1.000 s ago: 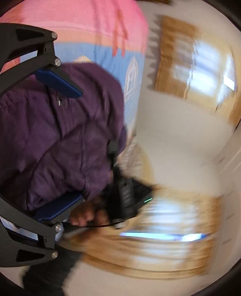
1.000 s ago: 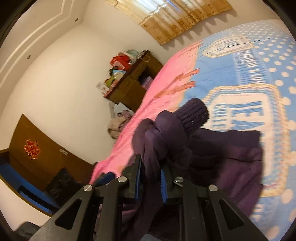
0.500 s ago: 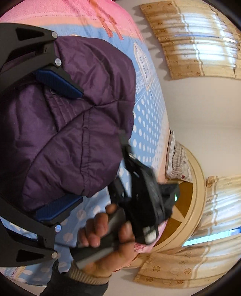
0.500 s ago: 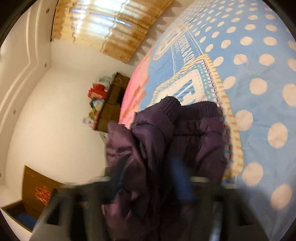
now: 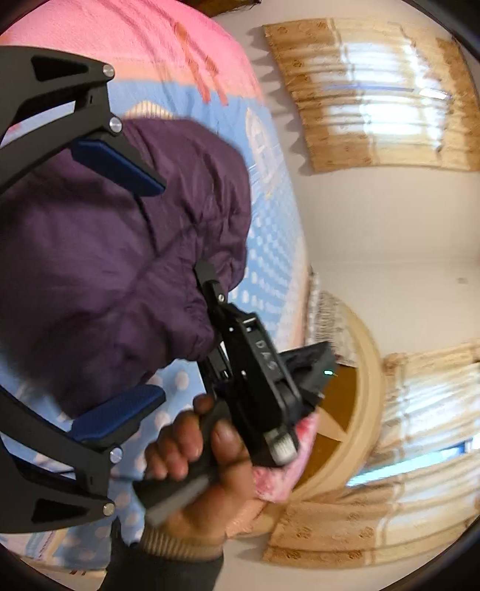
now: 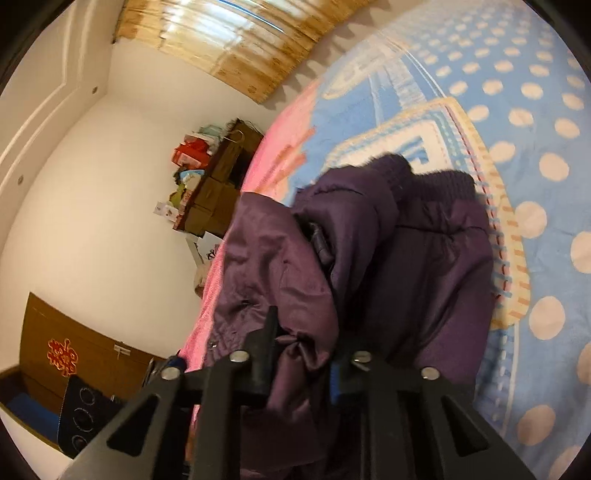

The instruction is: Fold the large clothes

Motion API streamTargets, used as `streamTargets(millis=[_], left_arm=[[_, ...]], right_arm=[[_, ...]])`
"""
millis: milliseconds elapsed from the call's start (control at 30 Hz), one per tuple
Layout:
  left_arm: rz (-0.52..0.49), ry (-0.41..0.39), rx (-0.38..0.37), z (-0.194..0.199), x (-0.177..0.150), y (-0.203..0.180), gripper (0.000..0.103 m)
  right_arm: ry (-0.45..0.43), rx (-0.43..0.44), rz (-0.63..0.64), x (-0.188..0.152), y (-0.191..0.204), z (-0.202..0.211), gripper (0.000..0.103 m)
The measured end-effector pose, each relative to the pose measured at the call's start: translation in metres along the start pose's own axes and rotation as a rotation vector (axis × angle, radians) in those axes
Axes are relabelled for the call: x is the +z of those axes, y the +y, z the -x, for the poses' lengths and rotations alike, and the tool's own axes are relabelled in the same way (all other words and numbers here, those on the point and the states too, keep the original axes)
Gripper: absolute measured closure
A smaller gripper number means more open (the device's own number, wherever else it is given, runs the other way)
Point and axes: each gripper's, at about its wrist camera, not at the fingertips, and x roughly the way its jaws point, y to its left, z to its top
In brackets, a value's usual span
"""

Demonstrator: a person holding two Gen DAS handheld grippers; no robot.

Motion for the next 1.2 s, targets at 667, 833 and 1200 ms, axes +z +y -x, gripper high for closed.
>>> streamTargets(millis=[667,833,1200], left_arm=[[-0.008,-0.092,0.114,-0.006,0.071,0.025,0.000],[-0.121,0.080,0.205,-0.091,0.063,0.006,0.000],[0.113,0.184,0.211,-0.129,0.027,0.023,0.000]], right_arm=[[-0.005,-0.267,0.140,0.033,0.004,0.067,0.094],[-0.044,-0.215,0.060,0.027,-0.040,0.069,0.094],[-0.280,-0.445,-0.040,0.012,-0.024,0.104,0.075]])
